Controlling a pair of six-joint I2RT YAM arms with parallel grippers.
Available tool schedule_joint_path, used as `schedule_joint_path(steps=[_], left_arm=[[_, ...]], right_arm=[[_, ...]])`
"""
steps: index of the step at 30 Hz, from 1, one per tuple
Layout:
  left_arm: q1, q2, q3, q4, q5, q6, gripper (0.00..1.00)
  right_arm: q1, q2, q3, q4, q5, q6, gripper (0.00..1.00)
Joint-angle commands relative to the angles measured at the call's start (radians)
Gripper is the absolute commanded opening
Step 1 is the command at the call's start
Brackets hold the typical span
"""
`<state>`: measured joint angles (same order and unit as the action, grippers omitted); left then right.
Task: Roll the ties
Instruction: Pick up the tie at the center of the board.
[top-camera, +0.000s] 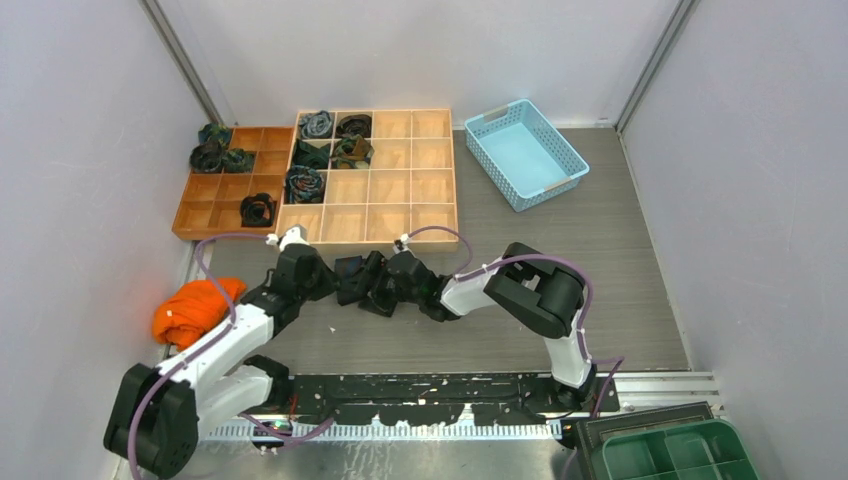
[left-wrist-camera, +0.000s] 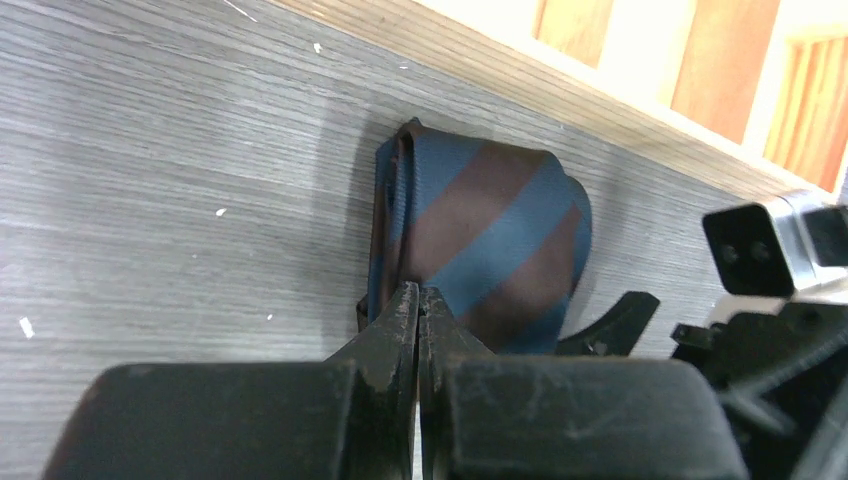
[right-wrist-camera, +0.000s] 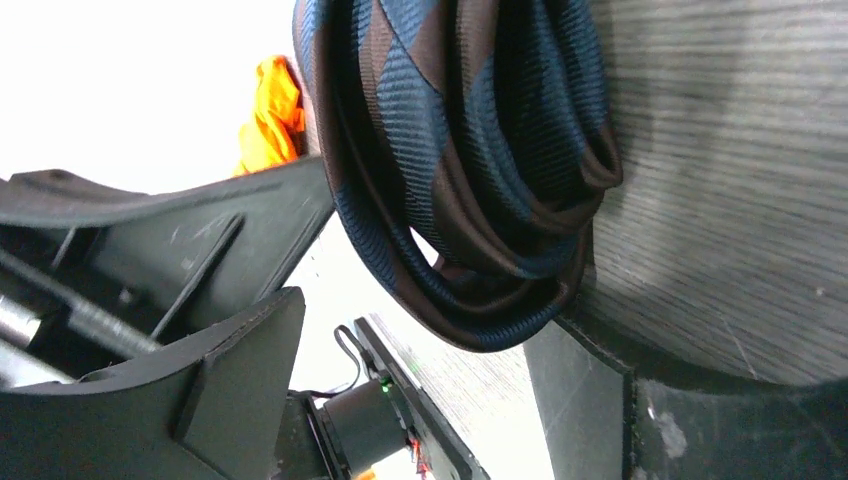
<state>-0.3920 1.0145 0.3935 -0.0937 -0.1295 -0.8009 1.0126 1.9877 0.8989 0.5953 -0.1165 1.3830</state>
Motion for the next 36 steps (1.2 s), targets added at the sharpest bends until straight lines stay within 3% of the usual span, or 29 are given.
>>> schedule_joint_path(steps=[1,5,10,24,36], left_arm=[[-0.006,-0.133,0.081,-0.214,-0.058,0.002,0.0],[-0.005,-0.223,0.091,-0.333,-0.088,-0.015,0.0],[-0.005,-0.256,-0.031,-0.285,-0.084,-0.1,0.0],[-0.005,0.118,0.011,-0.012,-0.03,-0.08,0.0],[-0.005,0.17,0.026,0.023,-0.023,-0.056,0.0]], right_arm=[[-0.021,0.07,-0.04,-0.353,0.18,-0.025,0.87],[-0.022,0.034,-0.024,-0.47,0.183,-0.077,0.93],[-0.023,-0.054,-0.067,-0.576,0.253,-0.135,0.98],[-0.111,0.076,0.122,-0.686,0.213,-0.328,0.97],[-0.114,0.127,0.209,-0.75,0.093,-0.508,0.88]])
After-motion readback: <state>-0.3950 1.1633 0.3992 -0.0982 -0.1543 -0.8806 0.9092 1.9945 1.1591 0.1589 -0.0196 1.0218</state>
